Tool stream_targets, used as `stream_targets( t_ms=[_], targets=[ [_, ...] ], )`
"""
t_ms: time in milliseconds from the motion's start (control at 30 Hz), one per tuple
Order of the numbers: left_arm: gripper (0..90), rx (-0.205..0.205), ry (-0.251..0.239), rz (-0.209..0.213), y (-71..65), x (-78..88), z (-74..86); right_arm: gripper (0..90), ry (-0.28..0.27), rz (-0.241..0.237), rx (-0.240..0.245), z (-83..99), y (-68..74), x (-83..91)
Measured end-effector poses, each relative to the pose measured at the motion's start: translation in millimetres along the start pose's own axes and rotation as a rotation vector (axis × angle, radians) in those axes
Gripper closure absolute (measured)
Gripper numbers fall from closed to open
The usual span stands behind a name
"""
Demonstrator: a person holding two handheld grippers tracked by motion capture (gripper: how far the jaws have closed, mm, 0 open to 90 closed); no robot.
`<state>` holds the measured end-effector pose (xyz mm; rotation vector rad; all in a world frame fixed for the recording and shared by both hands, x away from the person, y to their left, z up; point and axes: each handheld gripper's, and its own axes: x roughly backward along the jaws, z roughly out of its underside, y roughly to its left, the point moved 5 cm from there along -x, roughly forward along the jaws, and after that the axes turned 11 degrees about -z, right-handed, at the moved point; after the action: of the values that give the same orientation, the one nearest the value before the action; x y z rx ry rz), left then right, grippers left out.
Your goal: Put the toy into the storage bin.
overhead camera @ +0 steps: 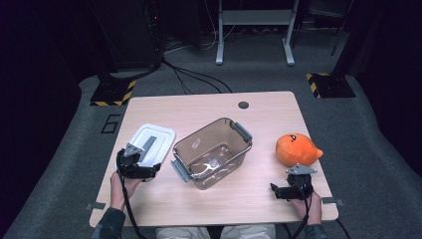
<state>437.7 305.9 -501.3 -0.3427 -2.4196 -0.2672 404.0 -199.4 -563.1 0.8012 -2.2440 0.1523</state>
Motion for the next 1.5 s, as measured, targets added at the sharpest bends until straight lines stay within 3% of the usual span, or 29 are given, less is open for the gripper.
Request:
stream_targets(
  t_ms=[233,467,733,900,1100,1400,1500],
  targets=[
    [1.4,-0.034,-0.002,0.034,-23.8,-0.7,12.9,4.9,0.001,0.000,-0.007,0.1,0.5,0.1],
    [1.4,-0.059,0.002,0.063,-39.0,-4.1,21.3,4.8,0.001,-0.001,-0.007,0.1,0.5,0.0],
    [1.6,-0.142,0.010,0.093,-61.1,-9.2,36.2,4.8,0.000,0.000,-0.006,0.1,0.5,0.0],
    [2.2,-0.204,0.048,0.102,-73.0,-17.8,49.5,3.4,0.002,0.010,0.001,0.1,-0.8,-0.3],
    [2.0,-0.176,0.029,0.131,-75.3,-22.6,55.4,3.2,-0.004,0.012,-0.005,0.5,-0.1,-0.4],
    [1.2,-0.187,0.027,0.152,-75.1,-24.5,54.4,3.2,0.003,0.019,-0.013,0.6,0.0,0.1],
    [1.2,-0.191,0.032,0.153,-74.8,-24.4,54.1,2.9,0.003,0.073,-0.041,-1.6,0.5,1.4]
  ],
)
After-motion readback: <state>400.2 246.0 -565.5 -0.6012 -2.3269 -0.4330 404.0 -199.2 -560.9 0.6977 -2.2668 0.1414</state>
